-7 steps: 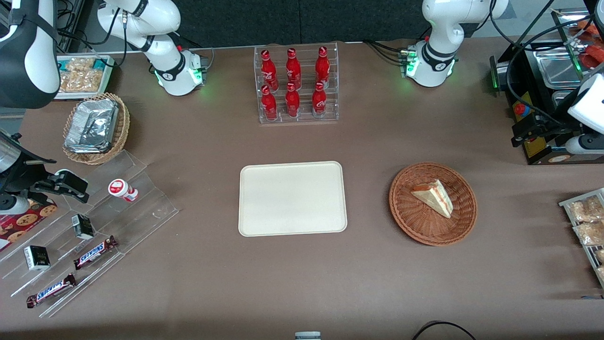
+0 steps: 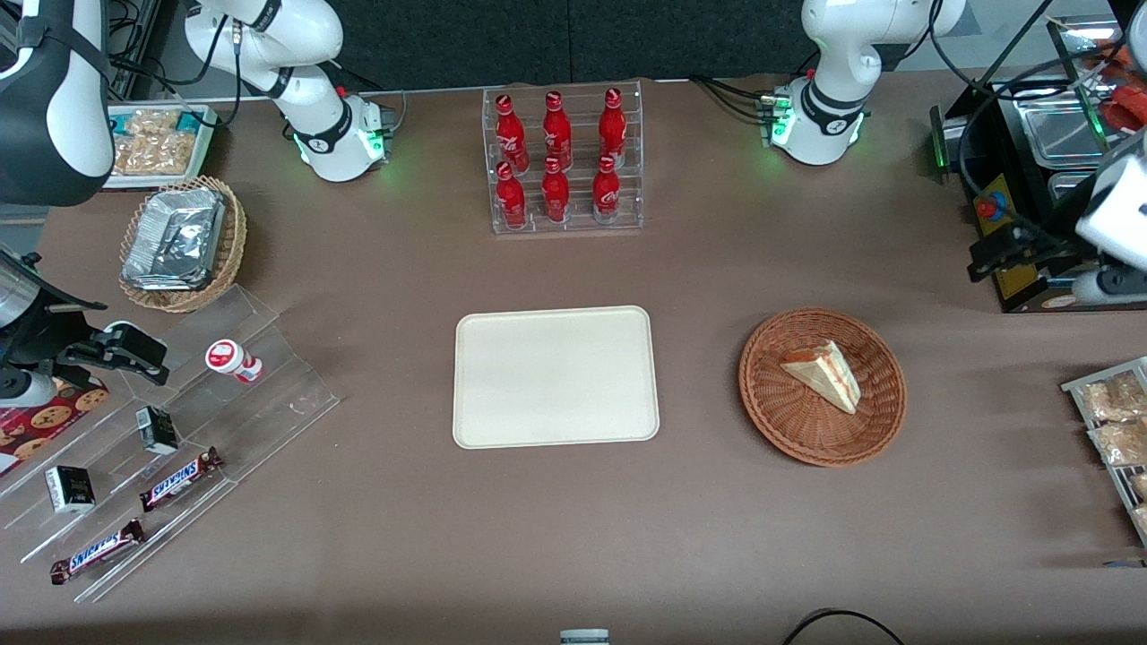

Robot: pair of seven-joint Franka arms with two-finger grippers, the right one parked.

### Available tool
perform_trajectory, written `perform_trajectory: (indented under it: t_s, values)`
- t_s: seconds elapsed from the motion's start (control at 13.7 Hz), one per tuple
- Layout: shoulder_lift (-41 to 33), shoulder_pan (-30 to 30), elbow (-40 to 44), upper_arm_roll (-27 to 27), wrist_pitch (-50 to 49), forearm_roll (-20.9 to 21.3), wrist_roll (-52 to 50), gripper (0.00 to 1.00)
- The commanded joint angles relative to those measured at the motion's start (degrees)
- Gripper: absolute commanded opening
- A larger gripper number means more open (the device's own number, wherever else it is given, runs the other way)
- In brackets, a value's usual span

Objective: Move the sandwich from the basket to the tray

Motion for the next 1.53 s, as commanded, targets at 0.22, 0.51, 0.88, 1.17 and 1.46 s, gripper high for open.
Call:
perform_trajectory:
  t_s: [0.22,0.51,0.88,1.17,1.46]
  values:
    - [11.1,-2.5,-3.2,0.0,11.8,-1.5,-31.5,1.00]
    - [17.8,-6.0,-6.9,0.0,22.5,-1.4,-45.0,1.00]
    - [19.8,-6.3,-16.1,-0.7,37.0,-1.3,-49.3,1.00]
    - [20.0,-6.3,-22.8,-0.7,43.5,-1.3,-49.4,1.00]
    - [22.7,-6.3,-23.2,-0.7,44.9,-1.3,-49.6,0.99]
